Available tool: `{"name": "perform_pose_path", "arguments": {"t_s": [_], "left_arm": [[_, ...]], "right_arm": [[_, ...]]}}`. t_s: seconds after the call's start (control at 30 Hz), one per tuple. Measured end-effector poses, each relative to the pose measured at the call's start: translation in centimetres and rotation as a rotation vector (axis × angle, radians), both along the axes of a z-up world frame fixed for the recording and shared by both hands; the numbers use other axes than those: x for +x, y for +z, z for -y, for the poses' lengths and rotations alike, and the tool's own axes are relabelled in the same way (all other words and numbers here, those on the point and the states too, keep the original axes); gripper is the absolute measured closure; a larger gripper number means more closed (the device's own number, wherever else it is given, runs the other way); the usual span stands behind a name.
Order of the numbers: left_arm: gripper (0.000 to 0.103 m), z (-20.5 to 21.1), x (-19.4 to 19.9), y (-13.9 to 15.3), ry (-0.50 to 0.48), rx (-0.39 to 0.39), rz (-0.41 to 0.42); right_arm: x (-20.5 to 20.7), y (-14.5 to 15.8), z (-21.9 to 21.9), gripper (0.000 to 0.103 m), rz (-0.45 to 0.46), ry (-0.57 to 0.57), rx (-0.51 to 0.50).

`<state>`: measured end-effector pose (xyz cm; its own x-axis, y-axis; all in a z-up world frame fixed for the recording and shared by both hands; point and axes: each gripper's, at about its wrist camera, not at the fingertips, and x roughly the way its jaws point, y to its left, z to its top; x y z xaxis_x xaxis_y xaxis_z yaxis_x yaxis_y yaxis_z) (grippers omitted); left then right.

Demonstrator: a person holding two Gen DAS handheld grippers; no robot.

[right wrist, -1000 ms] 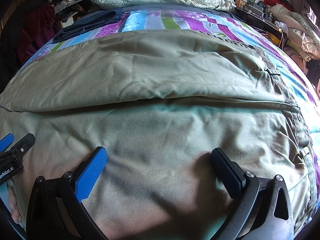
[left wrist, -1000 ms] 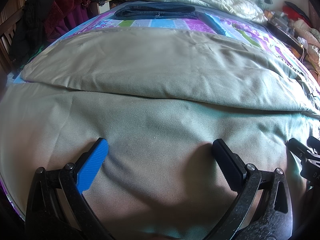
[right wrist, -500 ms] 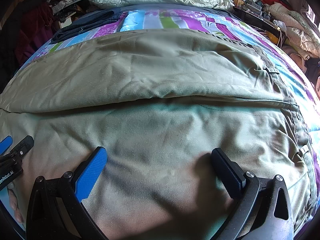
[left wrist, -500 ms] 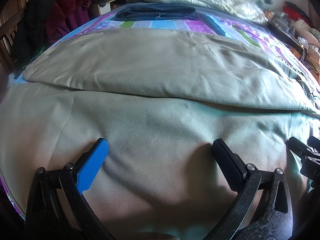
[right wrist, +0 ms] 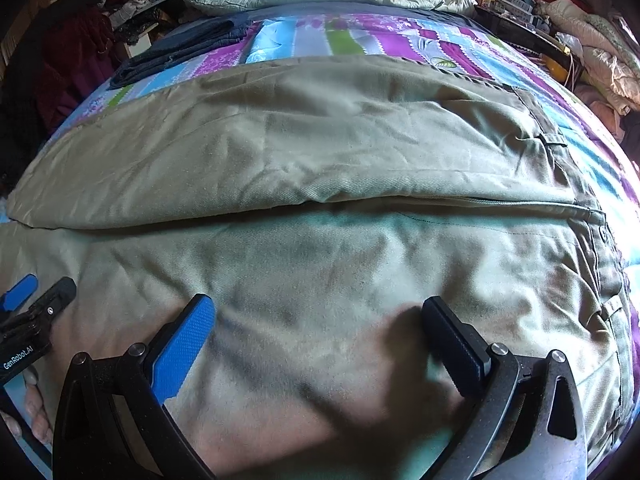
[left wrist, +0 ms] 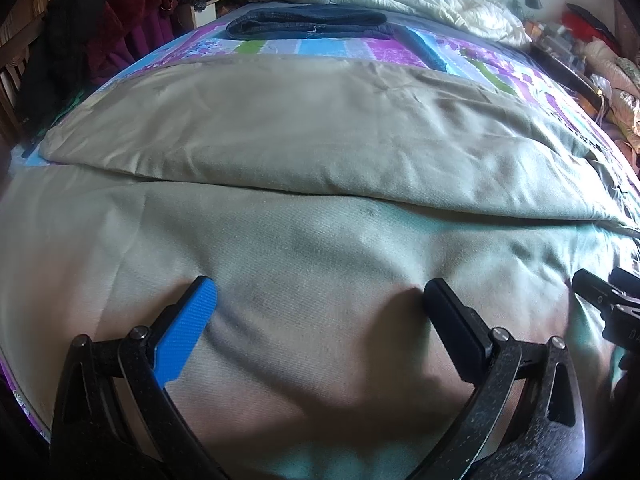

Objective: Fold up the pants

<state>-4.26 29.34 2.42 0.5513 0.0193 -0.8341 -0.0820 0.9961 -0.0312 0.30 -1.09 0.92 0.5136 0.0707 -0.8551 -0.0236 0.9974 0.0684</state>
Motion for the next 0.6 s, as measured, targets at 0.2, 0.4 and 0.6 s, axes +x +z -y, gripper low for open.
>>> {"name": "perform_pose_path", "arguments": {"t_s": [0.2,0.4,0.6], "left_arm": [[0.001,-7.0,-2.5,4.2,0.024,-0.138,0.059],[0.001,-21.0,5.4,10.6,0.232,0.032,0.202],[0.010,-34.0,17.5,11.2,0.405,0.080,0.193]], "right_arm": [[-3.7,4.3,6.1,0.002,0.148,-0.051,-0.002],[-4.6,8.7,12.6,0.002,0.235,-0.249,-0.052],[-4.5,11.4,17.0,0.002,0.270,-0.412,-0.018]]}}
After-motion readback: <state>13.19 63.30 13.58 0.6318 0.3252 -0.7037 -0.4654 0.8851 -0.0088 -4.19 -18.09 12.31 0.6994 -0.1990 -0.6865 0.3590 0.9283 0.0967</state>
